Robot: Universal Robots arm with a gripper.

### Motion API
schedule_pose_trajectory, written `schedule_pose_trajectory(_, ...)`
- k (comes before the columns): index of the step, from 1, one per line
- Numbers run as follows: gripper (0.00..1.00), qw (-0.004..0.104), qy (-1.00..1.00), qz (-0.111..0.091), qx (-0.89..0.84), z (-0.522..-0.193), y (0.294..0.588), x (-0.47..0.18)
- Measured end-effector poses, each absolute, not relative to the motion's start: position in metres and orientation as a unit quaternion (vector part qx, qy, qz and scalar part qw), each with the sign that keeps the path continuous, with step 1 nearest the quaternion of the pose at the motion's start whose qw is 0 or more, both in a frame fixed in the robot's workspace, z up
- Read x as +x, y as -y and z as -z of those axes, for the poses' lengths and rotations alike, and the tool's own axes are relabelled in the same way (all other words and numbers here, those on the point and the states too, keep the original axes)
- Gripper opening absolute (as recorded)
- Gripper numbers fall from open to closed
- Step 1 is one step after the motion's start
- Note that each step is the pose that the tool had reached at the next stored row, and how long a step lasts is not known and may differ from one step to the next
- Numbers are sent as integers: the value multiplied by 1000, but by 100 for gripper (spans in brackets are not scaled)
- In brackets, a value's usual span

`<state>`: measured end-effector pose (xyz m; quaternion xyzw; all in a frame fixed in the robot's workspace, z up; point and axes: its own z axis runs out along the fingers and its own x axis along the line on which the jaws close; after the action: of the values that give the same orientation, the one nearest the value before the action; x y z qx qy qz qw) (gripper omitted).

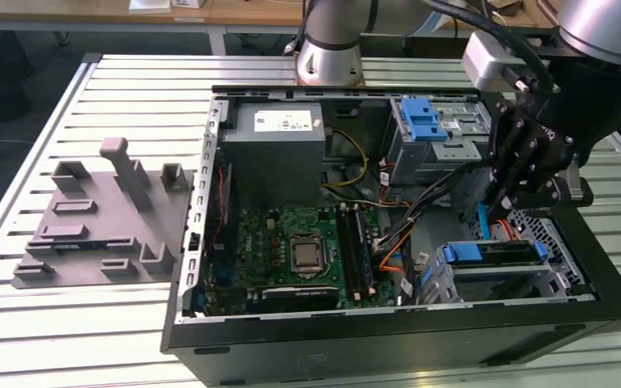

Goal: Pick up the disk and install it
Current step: 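Insert the second disk wire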

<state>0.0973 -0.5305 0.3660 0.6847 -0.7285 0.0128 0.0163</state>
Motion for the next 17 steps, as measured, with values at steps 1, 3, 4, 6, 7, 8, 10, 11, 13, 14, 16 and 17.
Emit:
schedule_pose_trajectory(1,24,16,729,-13,685,-365,531,97)
schedule_pose_trajectory(3,24,16,729,-13,685,-364,533,97)
schedule_pose_trajectory(4,24,16,729,-13,685,-363,533,98)
schedule_pose_trajectory(6,24,16,728,-13,685,-362,534,98)
schedule_pose_trajectory(7,24,16,728,-13,685,-361,535,98)
schedule_pose_trajectory(8,24,16,728,-13,685,-360,535,98)
schedule_pose_trajectory(10,24,16,728,-13,685,-359,537,98)
schedule_pose_trajectory(11,24,16,728,-13,685,-358,537,99)
schedule_pose_trajectory(13,24,16,728,-13,685,-357,539,99)
schedule_pose_trajectory(14,24,16,728,-13,685,-356,540,99)
schedule_pose_trajectory(16,24,16,728,-13,685,-354,541,99)
schedule_pose_trajectory(17,24,16,728,-13,685,-354,541,99)
